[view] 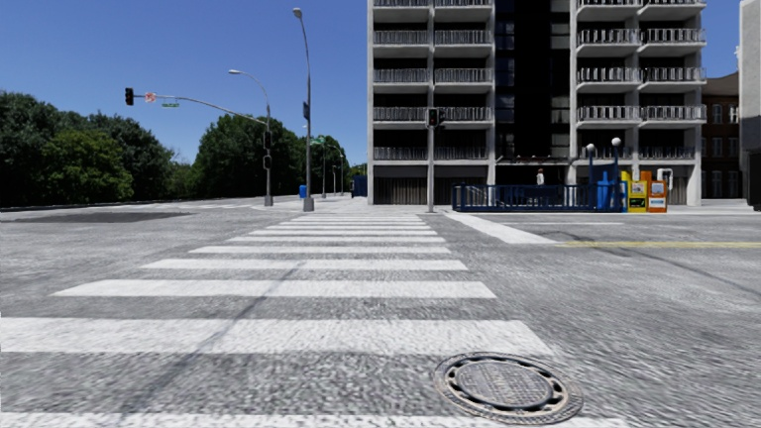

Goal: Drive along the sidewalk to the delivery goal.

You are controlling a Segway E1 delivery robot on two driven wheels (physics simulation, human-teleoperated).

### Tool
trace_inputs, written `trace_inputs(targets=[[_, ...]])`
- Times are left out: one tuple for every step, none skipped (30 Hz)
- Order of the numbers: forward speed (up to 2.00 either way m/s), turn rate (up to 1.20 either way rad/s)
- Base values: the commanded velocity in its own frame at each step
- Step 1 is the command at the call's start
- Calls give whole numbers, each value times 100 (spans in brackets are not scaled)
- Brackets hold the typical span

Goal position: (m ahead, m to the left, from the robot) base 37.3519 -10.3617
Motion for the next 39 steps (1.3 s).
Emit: trace_inputs(targets=[[144, 0], [144, 0], [144, 0], [144, 0], [144, 0], [144, 0], [144, 0], [144, 0], [144, 0], [144, 0], [144, 0], [144, 0], [144, 0], [144, 0], [144, 0], [144, 0], [144, 0], [144, 0], [144, 0], [144, 0], [144, 0], [144, 0], [144, 0], [144, 0], [144, 0], [144, 0], [144, 0], [144, 0], [144, 0], [144, 0], [144, 0], [144, 0], [144, 0], [144, 0], [144, 0], [144, 0], [144, 0], [144, 0], [144, 0]])
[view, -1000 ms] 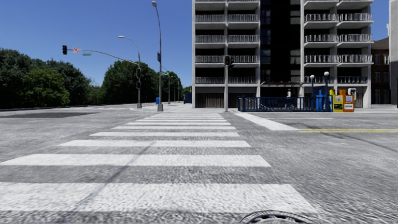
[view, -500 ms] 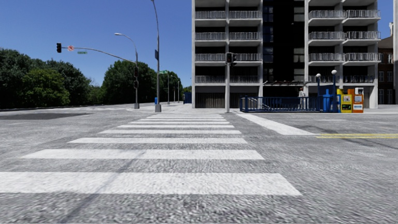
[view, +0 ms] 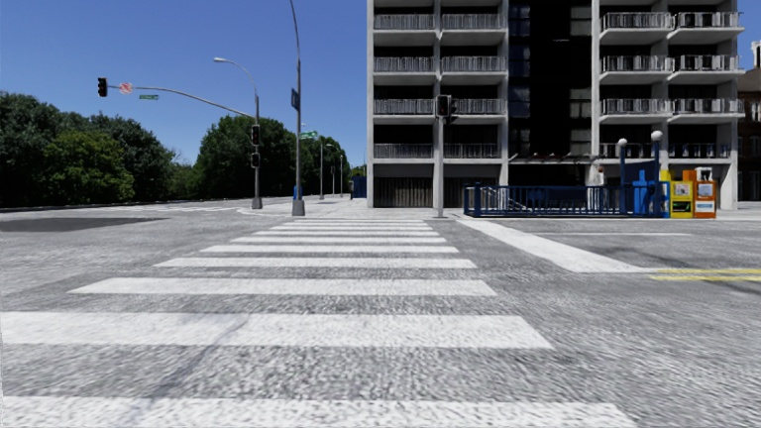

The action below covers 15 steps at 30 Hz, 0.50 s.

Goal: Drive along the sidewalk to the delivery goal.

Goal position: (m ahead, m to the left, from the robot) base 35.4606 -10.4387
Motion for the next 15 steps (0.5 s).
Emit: trace_inputs(targets=[[144, 0], [144, 0], [144, 0], [144, 0], [144, 0], [144, 0], [144, 0], [144, 0], [144, 0], [144, 0], [144, 0], [144, 0], [144, 0], [144, 0], [144, 0]])
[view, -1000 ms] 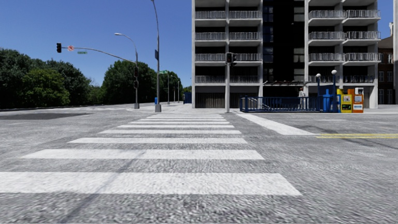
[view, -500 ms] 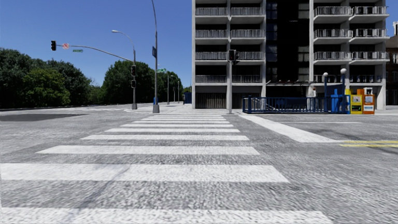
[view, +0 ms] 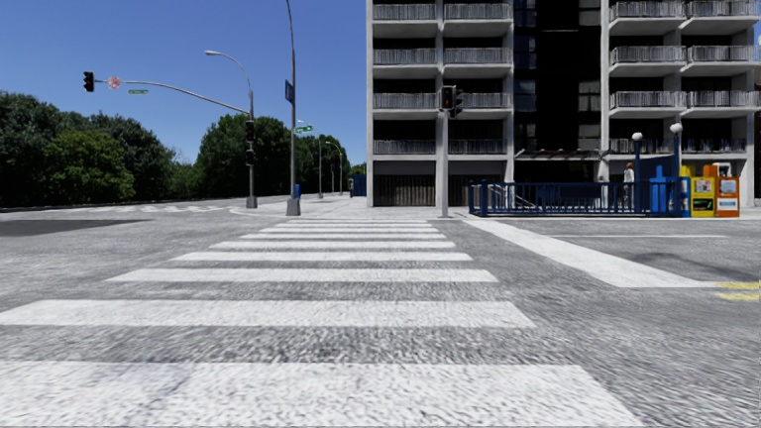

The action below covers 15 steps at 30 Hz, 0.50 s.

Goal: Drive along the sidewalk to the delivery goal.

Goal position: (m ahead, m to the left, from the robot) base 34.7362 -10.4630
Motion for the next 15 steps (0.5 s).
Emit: trace_inputs(targets=[[144, 0], [144, 0], [144, 0], [144, 0], [144, 0], [144, 0], [144, 0], [144, 0], [144, 0], [144, 0], [144, 0], [144, 0], [144, 0], [144, 0], [144, 0]])
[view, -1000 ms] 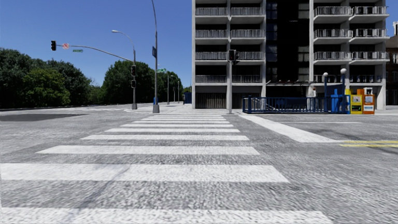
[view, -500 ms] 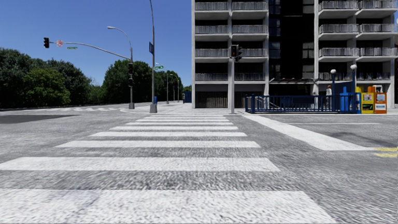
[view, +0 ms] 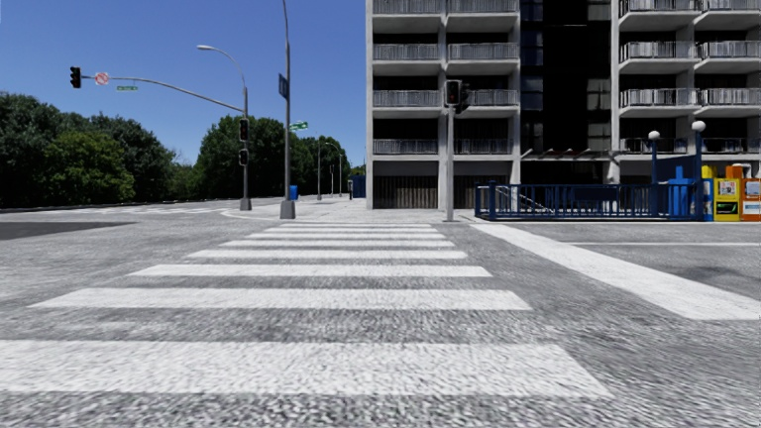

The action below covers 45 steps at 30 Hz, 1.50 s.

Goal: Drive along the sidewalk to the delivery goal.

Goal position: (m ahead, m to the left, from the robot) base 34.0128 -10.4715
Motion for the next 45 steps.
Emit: trace_inputs(targets=[[144, 0], [144, 0], [144, 0], [144, 0], [144, 0], [144, 0], [144, 0], [144, 0], [144, 0], [144, 0], [144, 0], [144, 0], [144, 0], [144, 0], [144, 0], [144, 0], [144, 0], [144, 0], [144, 0], [144, 0], [144, 0], [144, 0], [144, 0], [144, 0], [144, 0], [144, 0], [144, 0], [144, 0], [144, 0], [144, 0], [144, 0], [144, 0], [144, 0], [144, 0], [144, 0], [144, 0], [144, 0], [144, 0], [144, 0], [144, 0], [144, 0], [144, 0], [144, 0], [144, 0], [144, 0]])
